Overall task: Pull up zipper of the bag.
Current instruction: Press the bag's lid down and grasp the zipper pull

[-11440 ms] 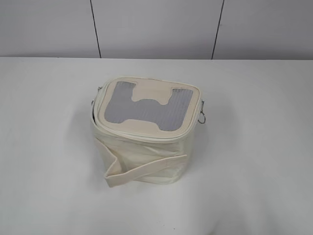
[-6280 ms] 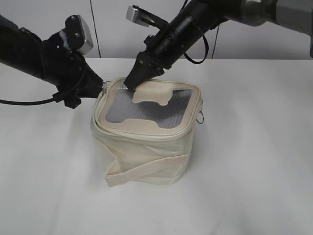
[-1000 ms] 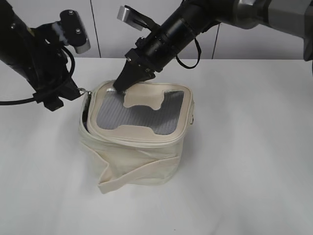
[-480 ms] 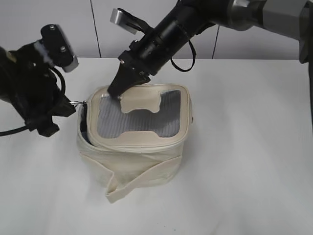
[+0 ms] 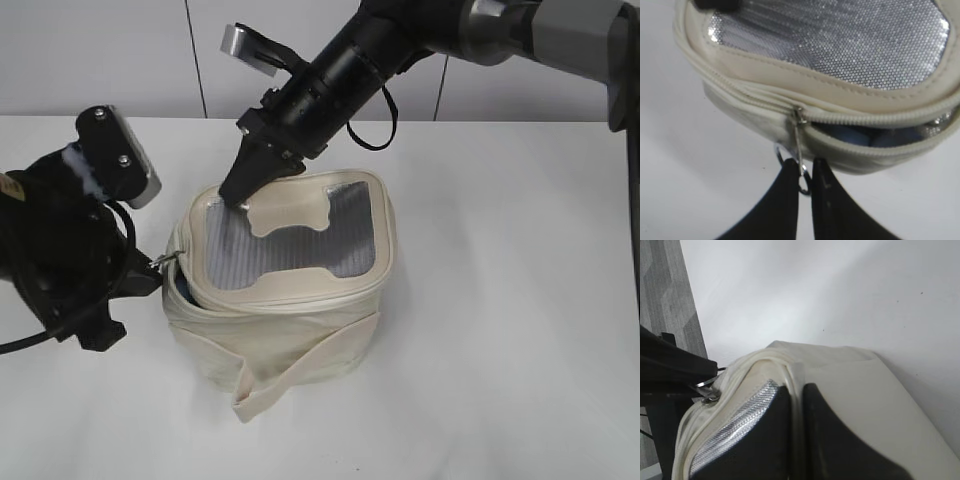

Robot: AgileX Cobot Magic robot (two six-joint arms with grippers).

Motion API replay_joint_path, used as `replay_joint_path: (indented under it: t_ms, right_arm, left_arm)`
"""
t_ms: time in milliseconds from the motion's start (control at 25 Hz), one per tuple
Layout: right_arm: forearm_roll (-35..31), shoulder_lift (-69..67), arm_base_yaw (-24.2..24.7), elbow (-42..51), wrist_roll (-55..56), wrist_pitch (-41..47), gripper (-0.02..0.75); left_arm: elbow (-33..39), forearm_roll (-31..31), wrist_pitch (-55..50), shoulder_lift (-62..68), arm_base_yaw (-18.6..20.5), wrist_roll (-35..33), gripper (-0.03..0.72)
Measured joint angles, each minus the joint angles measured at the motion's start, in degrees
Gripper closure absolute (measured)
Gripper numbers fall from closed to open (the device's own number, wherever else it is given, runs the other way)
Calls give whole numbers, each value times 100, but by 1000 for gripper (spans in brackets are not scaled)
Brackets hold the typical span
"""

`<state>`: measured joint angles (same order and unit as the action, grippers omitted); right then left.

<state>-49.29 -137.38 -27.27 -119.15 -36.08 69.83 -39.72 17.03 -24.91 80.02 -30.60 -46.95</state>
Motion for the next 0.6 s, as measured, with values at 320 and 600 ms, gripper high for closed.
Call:
replay_joint_path:
  t_ms: [320,600]
  right_arm:
    - [35,0,0,0,312,-6,692]
    - [-8,0,0,0,477,-6,692]
  left_arm:
    - [105,414,-223,-147,0,90,660]
    - [179,576,-582,-896,0,89,658]
